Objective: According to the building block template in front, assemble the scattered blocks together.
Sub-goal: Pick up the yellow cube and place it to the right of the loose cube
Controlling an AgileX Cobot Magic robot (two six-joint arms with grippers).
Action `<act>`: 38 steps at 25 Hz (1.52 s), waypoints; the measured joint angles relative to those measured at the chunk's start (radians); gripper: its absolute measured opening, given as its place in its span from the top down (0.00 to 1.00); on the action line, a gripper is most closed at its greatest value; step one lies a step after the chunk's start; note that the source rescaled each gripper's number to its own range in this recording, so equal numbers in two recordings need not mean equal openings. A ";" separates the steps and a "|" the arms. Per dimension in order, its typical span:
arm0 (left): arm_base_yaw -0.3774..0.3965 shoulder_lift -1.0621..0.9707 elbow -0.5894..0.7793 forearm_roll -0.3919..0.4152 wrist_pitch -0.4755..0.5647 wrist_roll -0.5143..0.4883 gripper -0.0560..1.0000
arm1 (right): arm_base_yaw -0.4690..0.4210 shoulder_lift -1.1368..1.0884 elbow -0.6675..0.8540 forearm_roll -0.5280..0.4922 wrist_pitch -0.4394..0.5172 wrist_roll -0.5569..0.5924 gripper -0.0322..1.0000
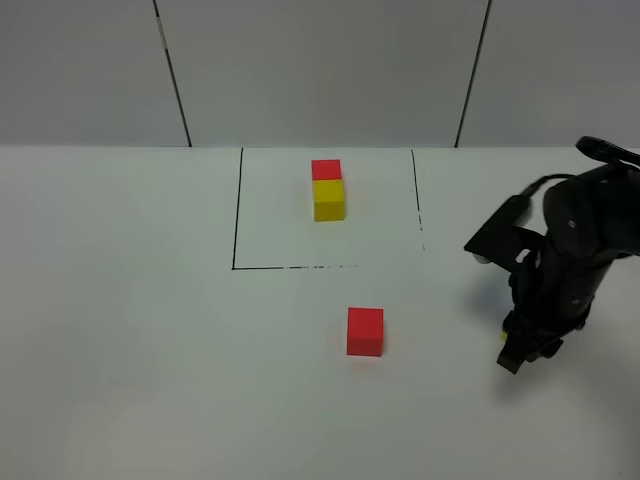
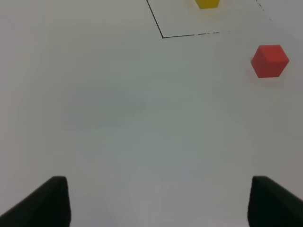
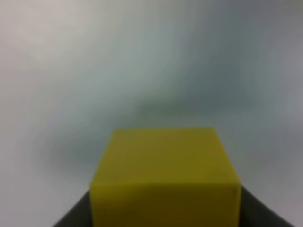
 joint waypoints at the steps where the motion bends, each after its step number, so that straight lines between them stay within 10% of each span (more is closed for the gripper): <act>1: 0.000 0.000 0.000 0.000 0.000 0.000 0.30 | 0.020 0.007 -0.026 -0.020 0.017 -0.063 0.96; 15: 0.000 0.000 0.000 0.000 0.000 -0.001 0.30 | 0.138 0.157 -0.236 -0.015 0.069 -0.397 0.96; 38: 0.000 0.000 0.000 0.000 0.000 -0.001 0.30 | 0.212 0.326 -0.377 0.072 0.128 -0.424 0.96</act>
